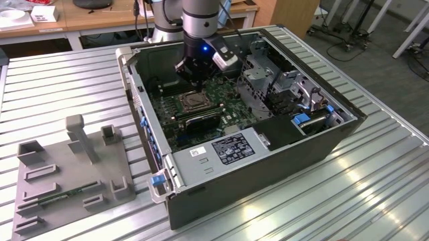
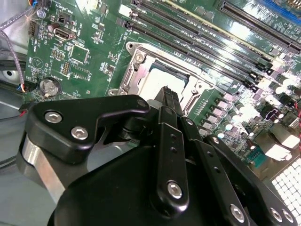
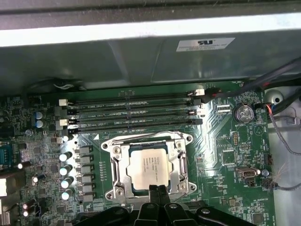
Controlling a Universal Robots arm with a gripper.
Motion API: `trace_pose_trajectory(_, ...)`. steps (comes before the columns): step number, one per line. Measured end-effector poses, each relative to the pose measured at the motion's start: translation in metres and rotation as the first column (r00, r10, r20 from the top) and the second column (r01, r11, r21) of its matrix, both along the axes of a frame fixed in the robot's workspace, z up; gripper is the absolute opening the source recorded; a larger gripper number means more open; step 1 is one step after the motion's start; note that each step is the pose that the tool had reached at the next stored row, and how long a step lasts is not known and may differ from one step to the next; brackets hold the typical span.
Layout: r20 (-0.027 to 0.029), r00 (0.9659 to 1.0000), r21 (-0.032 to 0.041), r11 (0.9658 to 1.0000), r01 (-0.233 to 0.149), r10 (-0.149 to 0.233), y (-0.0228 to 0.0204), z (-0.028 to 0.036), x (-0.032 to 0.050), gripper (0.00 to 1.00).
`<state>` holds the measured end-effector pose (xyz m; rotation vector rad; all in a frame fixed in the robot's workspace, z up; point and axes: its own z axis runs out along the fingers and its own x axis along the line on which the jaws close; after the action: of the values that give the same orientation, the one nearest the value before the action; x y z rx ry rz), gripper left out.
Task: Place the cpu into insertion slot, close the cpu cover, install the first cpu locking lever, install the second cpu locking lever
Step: 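Install the second cpu locking lever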
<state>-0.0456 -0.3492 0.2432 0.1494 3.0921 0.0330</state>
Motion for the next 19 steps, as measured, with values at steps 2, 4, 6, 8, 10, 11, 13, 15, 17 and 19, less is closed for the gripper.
trace_pose_trajectory(2,-0.0001,1.0,-0.0001,1.0,0.0,0.0,-0.0015,0.0,0.0,0.1)
trace_pose_trajectory(4,0.0,1.0,0.0,1.0,0.0,0.0,-0.0036,0.0,0.0,0.1)
trace_pose_trajectory(6,0.0,1.0,0.0,1.0,0.0,0.0,-0.0059,0.0,0.0,0.1)
trace_pose_trajectory(8,0.0,1.0,0.0,1.0,0.0,0.0,-0.0081,0.0,0.0,0.1)
trace_pose_trajectory(10,0.0,1.0,-0.0001,1.0,0.0,0.0,-0.0098,0.0,0.0,0.1)
trace_pose_trajectory(11,0.0,1.0,0.0,1.0,0.0,0.0,-0.0098,0.0,0.0,0.1)
trace_pose_trajectory(13,0.0,1.0,0.0,1.0,0.0,0.0,-0.0098,0.0,0.0,0.1)
trace_pose_trajectory(15,0.0,1.0,0.0,1.0,0.0,0.0,-0.0118,0.0,0.0,0.1)
trace_pose_trajectory(17,0.0,1.0,0.0,1.0,0.0,0.0,-0.012,0.0,0.0,0.1)
trace_pose_trajectory(19,-0.0001,1.0,-0.0002,1.0,0.0,0.0,-0.013,0.0,0.0,0.1)
